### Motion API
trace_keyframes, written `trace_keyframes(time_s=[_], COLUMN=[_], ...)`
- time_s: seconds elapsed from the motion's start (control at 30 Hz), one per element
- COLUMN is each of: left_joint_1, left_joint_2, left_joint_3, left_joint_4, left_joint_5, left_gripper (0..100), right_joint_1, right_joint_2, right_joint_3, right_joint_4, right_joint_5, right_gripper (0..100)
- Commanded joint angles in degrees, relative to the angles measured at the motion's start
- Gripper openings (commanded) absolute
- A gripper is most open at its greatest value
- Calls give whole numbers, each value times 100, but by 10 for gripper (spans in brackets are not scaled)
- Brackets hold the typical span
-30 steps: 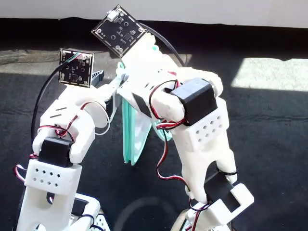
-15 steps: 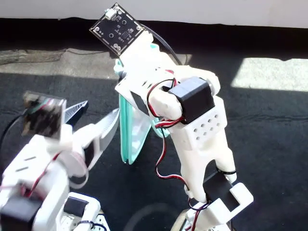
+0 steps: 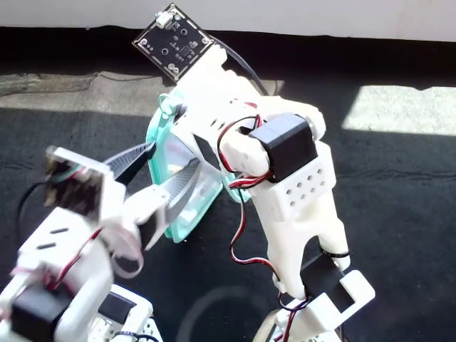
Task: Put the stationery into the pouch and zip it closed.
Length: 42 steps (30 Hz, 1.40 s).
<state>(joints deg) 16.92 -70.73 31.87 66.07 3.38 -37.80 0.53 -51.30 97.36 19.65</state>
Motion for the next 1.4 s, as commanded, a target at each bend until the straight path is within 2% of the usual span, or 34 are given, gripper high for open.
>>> trace_keyframes(time_s=[0.0, 0.17, 0.33, 0.5, 0.77, 0.97, 1.37], left_joint_1=[84, -40, -760, -1455, -1305, -796, -963], left_joint_2=[347, 382, -84, -523, -541, -532, 321], left_joint_3=[119, 110, -101, 374, 1218, 1297, 1349], left_joint_4=[-457, -202, 53, -26, -1020, -1081, -1468], left_joint_5=[26, 9, -18, -607, -615, -396, -343], left_gripper=[235, 235, 237, 237, 236, 235, 230], right_joint_1=[-13, -4, -4, -4, -4, -4, -4], right_joint_2=[-163, -163, -145, -136, -136, -136, -163], right_joint_3=[-4, -13, -13, 4, 4, 4, -13], right_joint_4=[-57, -48, -66, -92, -84, -75, -57], right_joint_5=[-18, -18, -18, -18, -18, -18, -18], right_gripper=[7, 7, 7, 7, 7, 7, 7])
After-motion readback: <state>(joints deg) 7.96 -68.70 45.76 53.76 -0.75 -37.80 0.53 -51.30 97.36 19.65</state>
